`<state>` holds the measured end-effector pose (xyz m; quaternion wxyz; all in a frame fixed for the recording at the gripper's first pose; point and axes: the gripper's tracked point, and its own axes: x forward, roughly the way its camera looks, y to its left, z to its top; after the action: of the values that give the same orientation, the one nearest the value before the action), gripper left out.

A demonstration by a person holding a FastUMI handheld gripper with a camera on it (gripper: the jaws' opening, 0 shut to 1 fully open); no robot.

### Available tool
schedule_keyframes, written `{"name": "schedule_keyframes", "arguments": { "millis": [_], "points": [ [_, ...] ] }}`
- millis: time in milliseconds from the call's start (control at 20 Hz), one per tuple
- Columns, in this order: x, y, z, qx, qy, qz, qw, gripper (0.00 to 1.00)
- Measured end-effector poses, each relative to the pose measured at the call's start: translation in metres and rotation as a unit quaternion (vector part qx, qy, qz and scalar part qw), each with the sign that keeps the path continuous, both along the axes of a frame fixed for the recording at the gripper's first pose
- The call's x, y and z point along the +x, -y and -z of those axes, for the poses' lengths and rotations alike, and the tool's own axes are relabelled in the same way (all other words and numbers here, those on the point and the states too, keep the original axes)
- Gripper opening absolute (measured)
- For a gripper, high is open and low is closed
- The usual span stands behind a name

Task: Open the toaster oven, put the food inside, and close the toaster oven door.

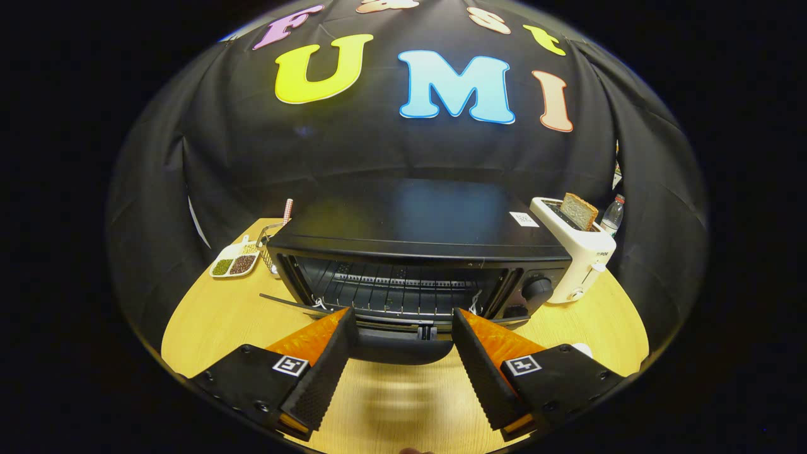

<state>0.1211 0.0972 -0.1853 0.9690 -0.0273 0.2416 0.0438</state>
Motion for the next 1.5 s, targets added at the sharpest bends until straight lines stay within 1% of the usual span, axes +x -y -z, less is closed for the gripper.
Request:
{"name": "schedule_keyframes", "arguments": {
  "millis": [300, 400, 500, 600, 700, 800, 850, 900, 950, 1200, 1350, 1400, 1500],
  "points": [
    [-0.019, 0.002, 0.014, -0.001, -0.025, -0.012, 1.000, 0.96],
    [-0.024, 0.002, 0.020, -0.019, -0.030, -0.026, 0.999, 0.96],
    [-0.036, 0.007, 0.034, -0.041, -0.044, -0.029, 0.998, 0.97],
    [-0.049, 0.007, 0.047, -0.041, -0.056, -0.030, 0.997, 0.98],
    [-0.066, 0.008, 0.068, -0.040, -0.089, -0.036, 0.995, 0.97],
    [-0.085, 0.009, 0.104, -0.030, -0.157, -0.041, 0.986, 0.98],
    [-0.094, 0.017, 0.115, -0.028, -0.182, -0.033, 0.982, 0.98],
    [-0.100, 0.023, 0.121, -0.023, -0.191, -0.026, 0.981, 0.98],
    [-0.102, 0.030, 0.121, -0.020, -0.192, -0.024, 0.981, 0.98],
    [-0.120, 0.073, 0.100, -0.026, -0.184, -0.043, 0.982, 0.98],
    [-0.126, 0.111, 0.084, -0.038, -0.174, -0.044, 0.983, 0.98],
    [-0.125, 0.123, 0.081, -0.036, -0.173, -0.045, 0.983, 0.98],
    [-0.120, 0.149, 0.077, -0.029, -0.174, -0.037, 0.984, 0.98]
  ]
}}
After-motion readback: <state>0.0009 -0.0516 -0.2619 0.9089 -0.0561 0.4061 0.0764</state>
